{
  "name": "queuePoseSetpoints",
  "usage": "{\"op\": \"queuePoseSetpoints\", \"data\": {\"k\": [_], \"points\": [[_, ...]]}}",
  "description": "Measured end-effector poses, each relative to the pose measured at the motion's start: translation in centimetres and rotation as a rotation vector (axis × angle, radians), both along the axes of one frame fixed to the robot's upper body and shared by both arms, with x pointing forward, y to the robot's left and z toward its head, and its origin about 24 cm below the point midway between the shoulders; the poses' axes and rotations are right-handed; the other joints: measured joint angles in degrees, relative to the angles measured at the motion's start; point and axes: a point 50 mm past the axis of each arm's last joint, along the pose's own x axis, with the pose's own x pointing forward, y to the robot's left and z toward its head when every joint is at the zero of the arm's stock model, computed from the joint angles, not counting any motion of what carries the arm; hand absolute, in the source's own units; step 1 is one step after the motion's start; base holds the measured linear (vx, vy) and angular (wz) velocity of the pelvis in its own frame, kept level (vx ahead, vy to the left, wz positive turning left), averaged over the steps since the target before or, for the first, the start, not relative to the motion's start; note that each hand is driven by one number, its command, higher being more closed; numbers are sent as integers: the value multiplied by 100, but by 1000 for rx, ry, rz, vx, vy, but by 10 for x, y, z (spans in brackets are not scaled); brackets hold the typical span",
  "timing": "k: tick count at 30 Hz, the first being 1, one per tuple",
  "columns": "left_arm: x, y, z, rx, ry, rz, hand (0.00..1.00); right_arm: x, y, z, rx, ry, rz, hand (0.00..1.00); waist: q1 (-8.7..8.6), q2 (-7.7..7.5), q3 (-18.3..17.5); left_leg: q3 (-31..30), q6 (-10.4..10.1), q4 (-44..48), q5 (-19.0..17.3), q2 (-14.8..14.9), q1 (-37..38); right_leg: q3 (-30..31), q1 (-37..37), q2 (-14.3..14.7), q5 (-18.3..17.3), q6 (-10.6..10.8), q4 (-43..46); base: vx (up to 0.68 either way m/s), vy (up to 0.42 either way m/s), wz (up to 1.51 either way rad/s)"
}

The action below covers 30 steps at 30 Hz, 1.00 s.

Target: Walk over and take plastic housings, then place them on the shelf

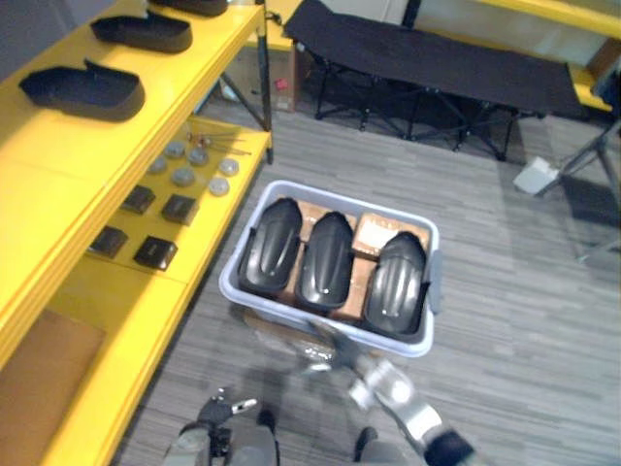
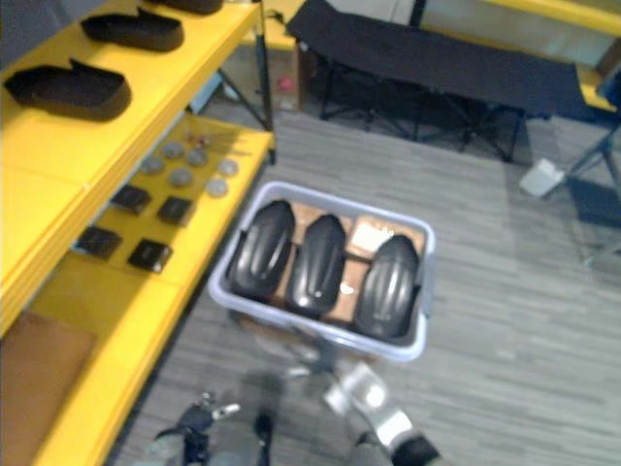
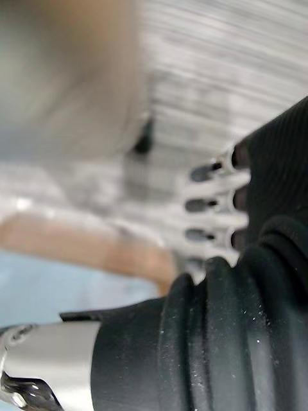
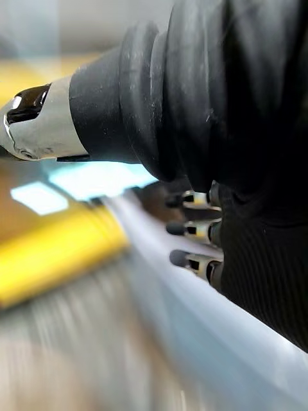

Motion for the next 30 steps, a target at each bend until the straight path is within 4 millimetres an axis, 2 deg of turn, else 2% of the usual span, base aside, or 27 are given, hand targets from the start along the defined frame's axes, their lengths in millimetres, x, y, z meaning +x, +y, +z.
{"op": "queuePoseSetpoints", "data": {"k": [1,2,4,5,7,8,9,11,12,14,16,17,19,21,22,24,27,28,30], "points": [[-9,3,-3,18,32,-11,0,7,5,22,40,-67,23,0,3,11,12,3,4,-1,-6,-9,19,3,51,-4,31,-44,-18,53,44,16],[-15,4,-5,19,51,-9,0,11,5,31,46,-93,21,0,10,-28,-13,5,5,-1,-6,-11,50,5,78,-6,51,-64,-17,29,45,11],[-26,3,-8,25,86,-15,0,26,-8,58,82,-176,-96,0,33,-17,-7,40,1,-23,-9,-19,189,20,186,-15,99,-109,-23,10,42,-1],[-28,2,-9,24,89,-14,0,29,-15,65,102,-196,-153,0,32,-20,-9,56,-1,-31,-11,-19,208,38,194,-15,108,-121,-22,-7,38,-8],[-29,2,-9,25,87,-12,0,42,-46,90,199,-253,-371,0,26,-15,-6,175,-2,-26,-29,-10,216,191,159,-12,120,-134,-29,-30,39,-23],[-30,2,-9,24,89,-12,0,50,-82,108,299,-301,-598,0,-19,8,8,250,5,8,-60,-8,221,334,140,-13,129,-146,-56,-49,38,-35],[-31,1,-9,23,89,-14,0,51,-104,114,343,-323,-725,0,-44,36,9,310,11,53,-92,10,212,403,115,0,150,-173,-78,-75,41,-43],[-31,-1,-9,21,81,-21,0,49,-150,115,380,-357,-973,0,-125,143,49,455,41,133,-164,69,148,572,-1,47,262,-185,-128,-83,30,-42],[-31,-2,-9,19,79,-22,0,48,-160,112,378,-353,-1034,0,-173,182,73,474,42,190,-192,99,95,637,-55,70,307,-194,-130,-123,39,-38],[-27,-4,-9,14,61,-29,0,43,-195,93,368,-306,-1258,0,-400,341,175,502,69,483,-380,219,-286,736,-364,169,444,-212,-155,-149,37,-33],[-17,-4,-6,14,34,-28,0,43,-217,73,372,-218,-1400,0,-454,372,319,538,74,774,-464,281,-577,793,-510,197,458,-215,-234,-127,11,-21],[-13,-5,-5,15,24,-29,0,43,-223,67,369,-195,-1441,0,-455,400,384,543,67,871,-492,305,-673,793,-544,207,457,-215,-270,-157,-14,-10],[6,-9,0,0,-30,-15,0,42,-242,61,383,-173,-1552,0,-459,555,740,500,34,1210,-596,369,-1004,787,-606,242,446,-219,-439,-194,-44,-3],[16,-11,5,-17,-71,4,0,46,-248,66,398,-183,-1580,0,-463,640,956,488,14,1389,-593,411,-1295,776,-801,268,319,-263,-462,-217,-93,-3],[22,-11,7,-26,-89,15,0,52,-253,71,400,-190,-1599,0,-463,682,1111,463,-5,1483,-579,451,-1446,769,-900,293,266,-154,-469,-175,-106,-2],[30,-13,10,-38,-117,23,0,62,-266,78,398,-164,-1643,0,-463,760,1267,401,-37,1497,-494,488,-1616,740,-1046,348,267,-151,-448,-149,-112,8],[32,-17,11,-50,-142,7,0,71,-292,77,352,-95,-1720,0,-450,833,1302,247,-14,1475,-385,487,-1841,598,-1191,377,272,-145,-423,-62,-76,18],[35,-18,12,-61,-153,16,0,74,-298,75,331,-74,-1741,0,-393,837,1303,243,-13,1443,-365,474,-1870,595,-1241,376,290,-122,-409,-3,-47,11],[36,-20,11,-96,-153,64,0,78,-304,77,338,-53,-1754,0,-363,900,1337,193,-5,1437,-345,431,-1897,541,-1247,363,311,-88,-391,26,-28,13]]}}
